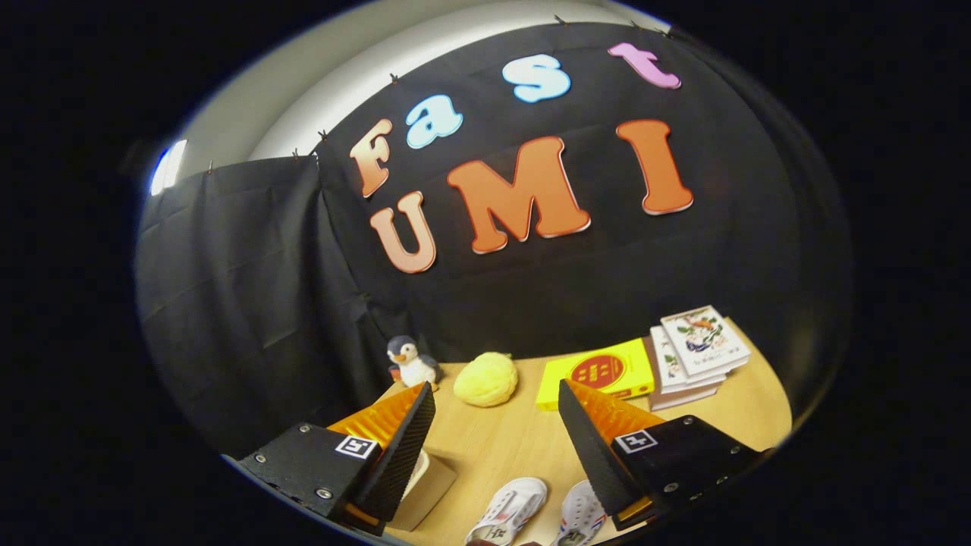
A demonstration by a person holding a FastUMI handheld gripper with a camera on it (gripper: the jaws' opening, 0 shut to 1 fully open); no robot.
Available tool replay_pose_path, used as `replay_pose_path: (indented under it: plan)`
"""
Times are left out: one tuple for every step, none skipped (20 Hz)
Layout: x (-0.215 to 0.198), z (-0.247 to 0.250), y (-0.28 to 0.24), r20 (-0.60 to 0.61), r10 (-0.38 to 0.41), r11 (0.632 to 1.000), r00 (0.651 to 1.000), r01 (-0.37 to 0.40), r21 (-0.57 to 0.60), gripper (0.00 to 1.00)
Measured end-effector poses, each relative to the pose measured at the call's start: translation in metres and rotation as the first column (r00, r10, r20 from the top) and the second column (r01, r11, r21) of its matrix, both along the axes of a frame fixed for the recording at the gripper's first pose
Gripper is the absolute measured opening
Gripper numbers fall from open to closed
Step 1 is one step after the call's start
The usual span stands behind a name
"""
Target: Open the storage box then place both shoes into the box .Put the left shoe in first, then the right shoe, with the right side of both shoes facing outward in a uniform manner.
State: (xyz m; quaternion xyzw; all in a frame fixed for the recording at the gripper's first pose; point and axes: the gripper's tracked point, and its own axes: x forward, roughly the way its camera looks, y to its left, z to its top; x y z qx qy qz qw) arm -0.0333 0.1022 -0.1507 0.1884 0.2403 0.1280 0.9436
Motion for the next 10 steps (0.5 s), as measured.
replay_pose_path:
  plan:
    - [-0.004, -0.012, 0.013, -0.037, 0.036, 0.999, 0.999, -0.035, 0.020, 0.98]
    - [-0.008, -0.023, 0.025, -0.074, 0.074, 0.997, 0.995, -0.072, 0.036, 0.97]
    - [-0.016, -0.035, 0.038, -0.114, 0.115, 0.993, 0.987, -0.110, 0.051, 0.97]
    - [-0.024, -0.046, 0.051, -0.152, 0.155, 0.987, 0.976, -0.146, 0.069, 0.97]
    - [-0.031, -0.057, 0.064, -0.187, 0.194, 0.980, 0.963, -0.180, 0.089, 0.97]
    - [-0.038, -0.066, 0.075, -0.214, 0.229, 0.972, 0.950, -0.211, 0.104, 0.97]
    - [-0.043, -0.076, 0.086, -0.240, 0.262, 0.964, 0.935, -0.241, 0.116, 0.97]
    - [-0.051, -0.086, 0.096, -0.266, 0.297, 0.954, 0.917, -0.270, 0.132, 0.97]
    - [-0.057, -0.095, 0.107, -0.295, 0.330, 0.942, 0.896, -0.296, 0.155, 0.97]
    - [-0.064, -0.105, 0.117, -0.324, 0.361, 0.931, 0.874, -0.317, 0.184, 0.97]
